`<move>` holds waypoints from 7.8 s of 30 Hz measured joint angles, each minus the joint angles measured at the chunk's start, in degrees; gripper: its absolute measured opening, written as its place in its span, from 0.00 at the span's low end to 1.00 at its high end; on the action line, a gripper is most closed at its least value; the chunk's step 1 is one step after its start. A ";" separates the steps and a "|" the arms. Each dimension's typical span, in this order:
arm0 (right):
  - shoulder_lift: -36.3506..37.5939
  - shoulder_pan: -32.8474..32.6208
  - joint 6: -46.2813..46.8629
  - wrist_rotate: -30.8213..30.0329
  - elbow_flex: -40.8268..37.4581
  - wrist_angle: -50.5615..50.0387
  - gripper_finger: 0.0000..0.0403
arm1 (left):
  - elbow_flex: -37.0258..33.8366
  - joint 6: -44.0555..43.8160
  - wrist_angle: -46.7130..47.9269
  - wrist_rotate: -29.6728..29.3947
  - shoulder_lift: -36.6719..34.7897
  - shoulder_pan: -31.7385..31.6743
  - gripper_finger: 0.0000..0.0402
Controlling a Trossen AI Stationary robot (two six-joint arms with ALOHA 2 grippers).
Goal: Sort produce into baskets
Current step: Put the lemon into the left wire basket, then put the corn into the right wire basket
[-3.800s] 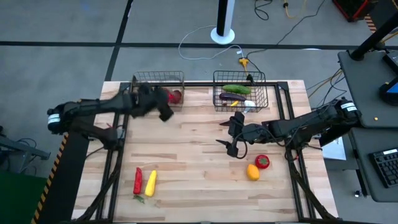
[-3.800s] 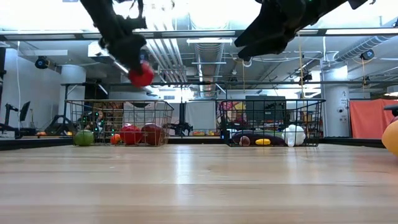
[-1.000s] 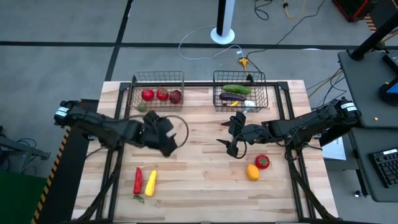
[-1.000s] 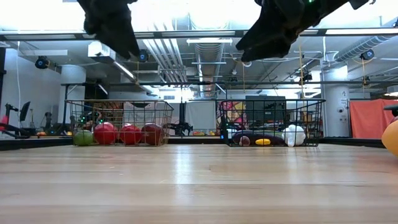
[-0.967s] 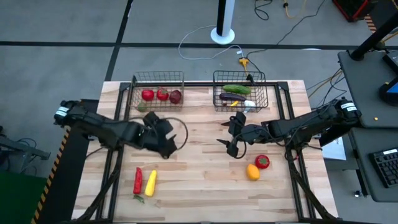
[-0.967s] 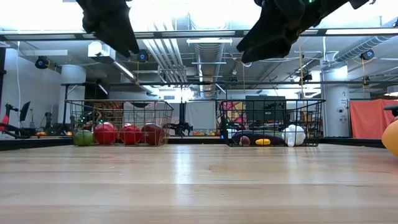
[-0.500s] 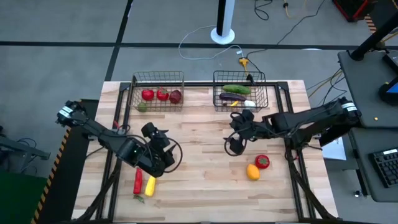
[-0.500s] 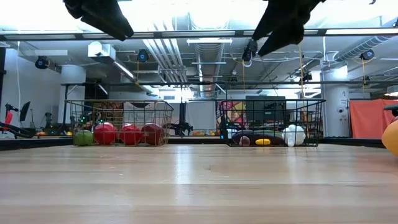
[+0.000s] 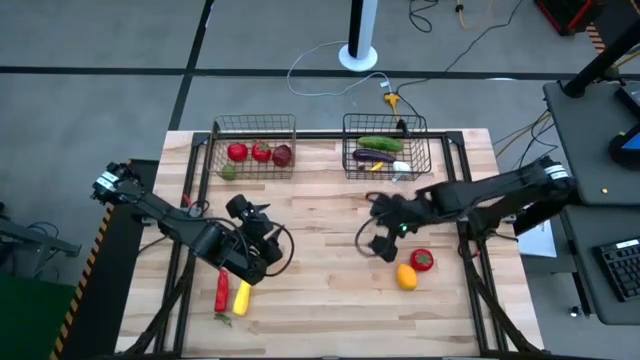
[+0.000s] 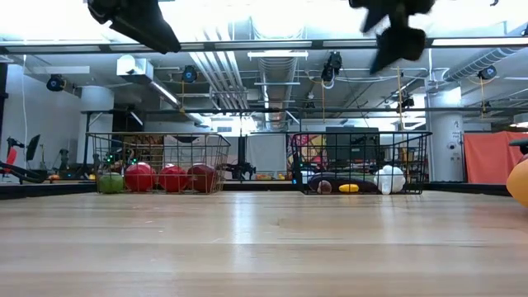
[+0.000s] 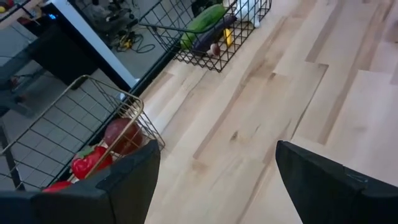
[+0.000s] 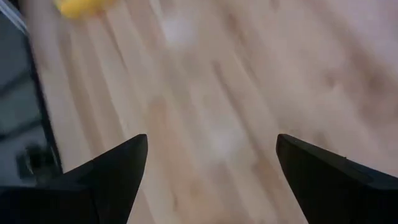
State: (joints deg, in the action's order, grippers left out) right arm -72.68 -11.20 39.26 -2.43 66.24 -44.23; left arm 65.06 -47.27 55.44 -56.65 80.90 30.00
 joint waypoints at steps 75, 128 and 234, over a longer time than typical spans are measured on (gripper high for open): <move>-20.20 -21.00 36.96 3.75 -5.44 -1.34 0.79 | -0.37 1.75 0.28 -4.45 0.02 -0.20 0.75; -18.32 -5.44 -23.93 -9.16 1.03 41.32 0.66 | -30.77 41.25 -90.73 21.96 0.84 0.12 0.75; -11.00 0.75 -25.28 -8.16 0.46 33.35 0.81 | -25.35 24.02 -27.02 28.10 -19.88 -58.35 0.60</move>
State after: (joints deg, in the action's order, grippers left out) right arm -83.68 -10.46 13.99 -10.59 66.70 -10.88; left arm 39.70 -23.25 28.42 -28.56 61.02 -28.36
